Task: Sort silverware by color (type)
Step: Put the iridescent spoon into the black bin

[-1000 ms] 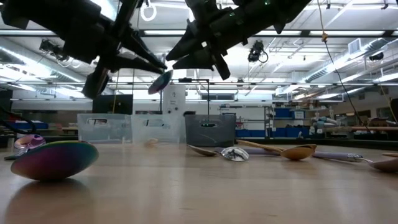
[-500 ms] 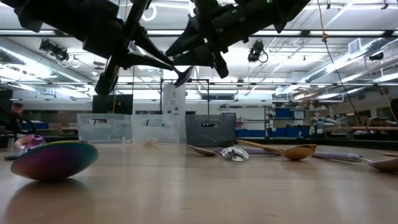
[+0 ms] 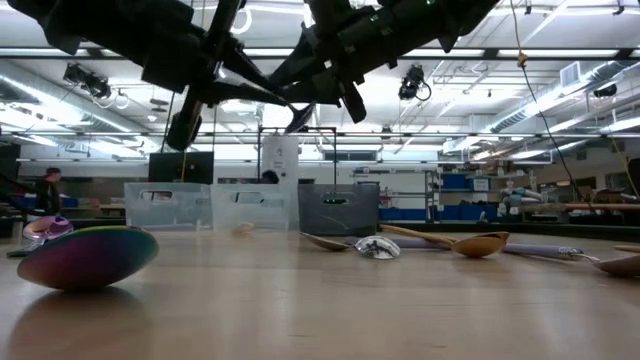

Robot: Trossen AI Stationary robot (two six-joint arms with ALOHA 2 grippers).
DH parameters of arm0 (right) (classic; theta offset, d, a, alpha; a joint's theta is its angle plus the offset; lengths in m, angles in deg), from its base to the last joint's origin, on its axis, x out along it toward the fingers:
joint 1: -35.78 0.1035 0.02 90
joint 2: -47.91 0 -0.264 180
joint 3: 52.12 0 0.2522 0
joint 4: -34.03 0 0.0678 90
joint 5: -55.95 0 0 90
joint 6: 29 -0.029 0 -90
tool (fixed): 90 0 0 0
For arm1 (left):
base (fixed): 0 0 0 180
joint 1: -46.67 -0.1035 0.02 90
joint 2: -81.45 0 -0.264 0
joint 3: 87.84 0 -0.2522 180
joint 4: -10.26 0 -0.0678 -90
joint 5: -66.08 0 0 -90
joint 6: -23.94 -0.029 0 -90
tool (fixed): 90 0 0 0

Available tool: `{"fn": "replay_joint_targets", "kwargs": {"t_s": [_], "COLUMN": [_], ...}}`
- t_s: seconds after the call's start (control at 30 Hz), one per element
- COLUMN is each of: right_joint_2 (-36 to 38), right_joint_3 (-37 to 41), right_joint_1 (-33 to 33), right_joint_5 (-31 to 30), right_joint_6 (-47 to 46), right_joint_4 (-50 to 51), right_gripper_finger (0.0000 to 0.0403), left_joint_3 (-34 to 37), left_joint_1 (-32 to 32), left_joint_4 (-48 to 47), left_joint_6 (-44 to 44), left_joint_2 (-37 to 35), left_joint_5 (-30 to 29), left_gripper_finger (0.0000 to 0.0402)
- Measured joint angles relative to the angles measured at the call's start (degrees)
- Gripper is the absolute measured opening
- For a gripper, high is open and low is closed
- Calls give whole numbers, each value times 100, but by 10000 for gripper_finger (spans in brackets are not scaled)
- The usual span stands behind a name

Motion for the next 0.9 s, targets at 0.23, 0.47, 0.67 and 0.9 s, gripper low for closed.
{"fn": "replay_joint_targets", "kwargs": {"t_s": [0.23,0.47,0.67,0.9], "right_joint_2": [0,-7,11,118], "right_joint_3": [-4,-4,-4,3], "right_joint_1": [-24,-33,-28,-199], "right_joint_5": [-94,-56,-91,-56], "right_joint_6": [245,528,719,893], "right_joint_4": [-86,-174,-58,299], "right_gripper_finger": [92,34,34,34], "left_joint_3": [0,0,0,0], "left_joint_1": [-26,-10,46,354], "left_joint_4": [281,130,-245,-634], "left_joint_6": [-218,118,1581,3448], "left_joint_2": [2,2,2,2], "left_joint_5": [90,138,-105,-398], "left_gripper_finger": [2,2,18,80]}}
